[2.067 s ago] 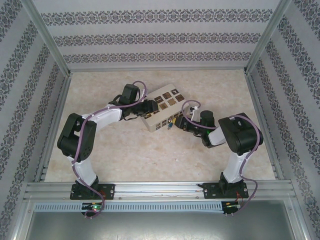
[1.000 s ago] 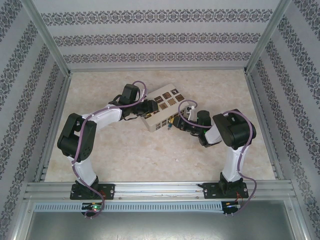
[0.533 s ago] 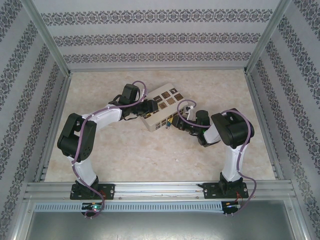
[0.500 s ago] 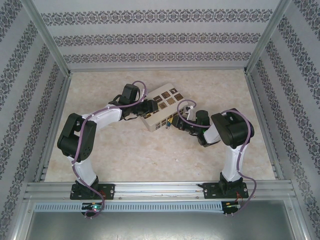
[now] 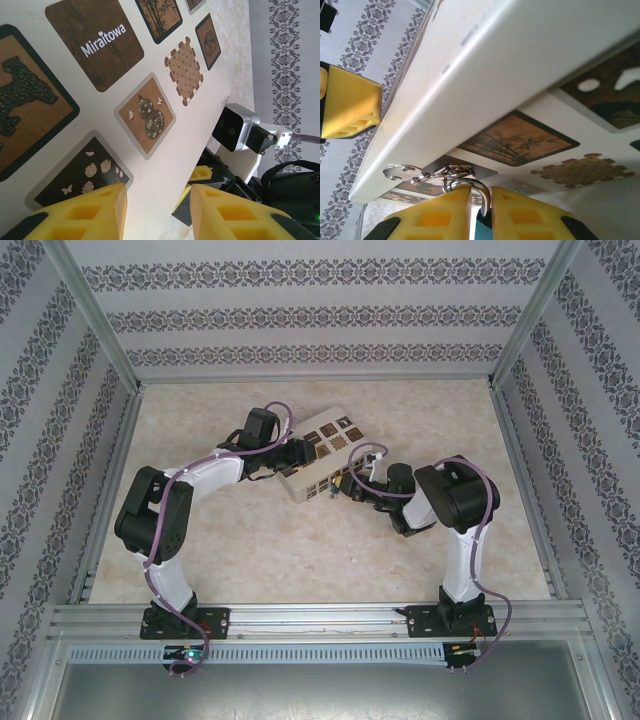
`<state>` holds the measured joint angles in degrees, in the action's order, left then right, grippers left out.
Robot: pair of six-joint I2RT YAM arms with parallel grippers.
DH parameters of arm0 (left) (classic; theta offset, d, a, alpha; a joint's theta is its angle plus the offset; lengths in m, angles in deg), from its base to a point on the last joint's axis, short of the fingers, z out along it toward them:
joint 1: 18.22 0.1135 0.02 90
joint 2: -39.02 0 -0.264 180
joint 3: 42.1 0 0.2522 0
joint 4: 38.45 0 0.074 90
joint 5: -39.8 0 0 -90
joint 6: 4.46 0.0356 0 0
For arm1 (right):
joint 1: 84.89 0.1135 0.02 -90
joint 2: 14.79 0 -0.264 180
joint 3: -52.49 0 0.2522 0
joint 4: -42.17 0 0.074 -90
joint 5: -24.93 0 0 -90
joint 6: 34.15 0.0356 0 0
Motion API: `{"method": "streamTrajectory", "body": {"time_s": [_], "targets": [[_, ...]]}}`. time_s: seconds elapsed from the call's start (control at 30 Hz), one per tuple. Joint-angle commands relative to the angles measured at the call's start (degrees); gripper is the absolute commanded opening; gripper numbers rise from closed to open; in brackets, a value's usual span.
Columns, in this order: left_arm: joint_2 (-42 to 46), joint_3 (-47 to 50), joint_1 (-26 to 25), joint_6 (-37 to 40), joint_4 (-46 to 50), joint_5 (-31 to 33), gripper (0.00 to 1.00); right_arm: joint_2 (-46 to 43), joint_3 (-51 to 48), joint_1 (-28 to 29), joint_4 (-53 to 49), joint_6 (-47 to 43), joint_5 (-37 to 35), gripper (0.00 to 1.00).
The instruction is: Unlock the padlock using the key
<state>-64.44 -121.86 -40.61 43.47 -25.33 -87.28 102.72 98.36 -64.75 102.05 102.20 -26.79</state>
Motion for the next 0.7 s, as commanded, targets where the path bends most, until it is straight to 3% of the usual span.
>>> {"method": "streamTrajectory", "body": {"time_s": [0.0, 0.23, 0.67], "targets": [[-1.2, 1.3, -0.5, -0.3, 0.7, -0.3, 0.38, 1.0, 1.8, 1.6, 5.6, 0.0, 1.4, 0.14], [-0.7, 1.8, -0.5, 0.0, 0.8, 0.1, 0.38, 0.2, 0.7, 1.6, 5.6, 0.4, -1.3, 0.0], [0.2, 3.3, -0.5, 0.9, 1.3, 0.0, 0.38, -4.9, -2.4, 1.3, 5.6, 3.8, -9.0, 0.0]]}}
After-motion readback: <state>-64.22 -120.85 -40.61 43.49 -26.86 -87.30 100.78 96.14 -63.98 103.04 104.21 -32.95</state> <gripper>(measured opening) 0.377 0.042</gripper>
